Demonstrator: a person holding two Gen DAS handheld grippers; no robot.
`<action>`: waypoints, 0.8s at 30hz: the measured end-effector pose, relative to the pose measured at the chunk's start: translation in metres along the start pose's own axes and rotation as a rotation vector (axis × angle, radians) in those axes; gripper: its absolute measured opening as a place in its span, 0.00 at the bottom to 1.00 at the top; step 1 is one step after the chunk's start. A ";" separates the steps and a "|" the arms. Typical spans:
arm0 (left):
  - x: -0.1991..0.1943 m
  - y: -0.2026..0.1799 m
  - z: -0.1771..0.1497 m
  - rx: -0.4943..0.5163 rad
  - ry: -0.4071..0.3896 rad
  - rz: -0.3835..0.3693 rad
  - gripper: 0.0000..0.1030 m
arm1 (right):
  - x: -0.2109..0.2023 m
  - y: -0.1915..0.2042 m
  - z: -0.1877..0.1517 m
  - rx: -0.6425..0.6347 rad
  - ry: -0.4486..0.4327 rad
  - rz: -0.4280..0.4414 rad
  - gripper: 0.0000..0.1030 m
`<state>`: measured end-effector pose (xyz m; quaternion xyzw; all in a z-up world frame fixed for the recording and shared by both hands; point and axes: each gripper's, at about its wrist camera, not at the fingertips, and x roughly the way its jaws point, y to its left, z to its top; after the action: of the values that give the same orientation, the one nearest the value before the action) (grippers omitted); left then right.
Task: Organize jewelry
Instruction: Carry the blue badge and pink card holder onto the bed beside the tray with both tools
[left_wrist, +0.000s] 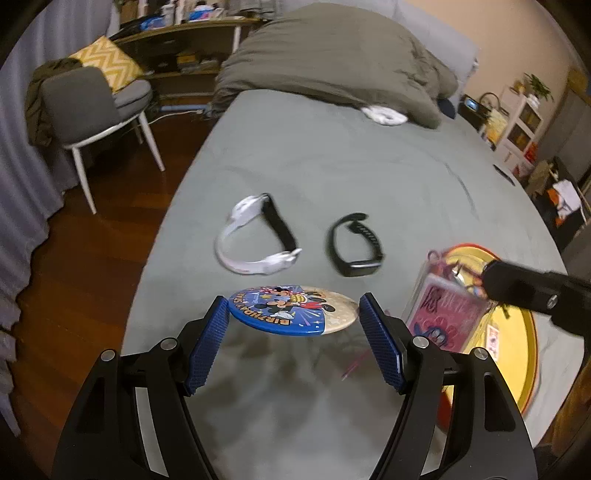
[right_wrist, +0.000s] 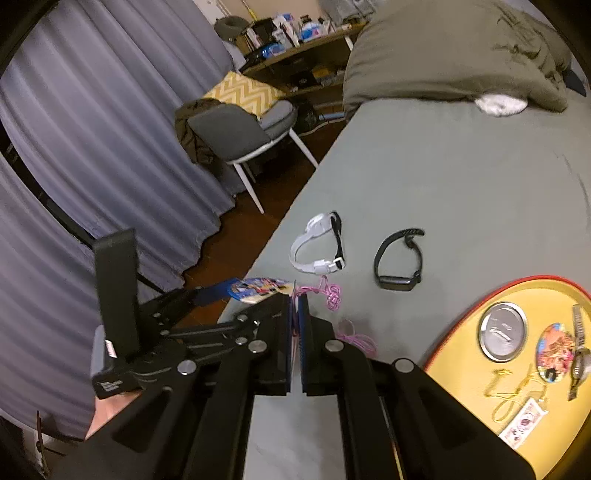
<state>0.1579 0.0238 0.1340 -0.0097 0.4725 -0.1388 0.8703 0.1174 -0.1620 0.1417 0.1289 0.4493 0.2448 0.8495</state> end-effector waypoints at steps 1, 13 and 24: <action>0.003 0.005 0.000 -0.011 -0.001 0.004 0.68 | 0.009 -0.001 0.000 0.003 0.012 -0.002 0.04; 0.053 0.036 -0.005 -0.113 0.042 0.035 0.68 | 0.069 -0.022 -0.003 0.054 0.116 0.011 0.04; 0.094 0.035 -0.008 -0.097 0.102 0.070 0.68 | 0.100 -0.067 -0.012 0.112 0.197 -0.066 0.04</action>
<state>0.2076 0.0351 0.0468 -0.0282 0.5223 -0.0855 0.8480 0.1751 -0.1653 0.0359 0.1369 0.5474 0.2027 0.8003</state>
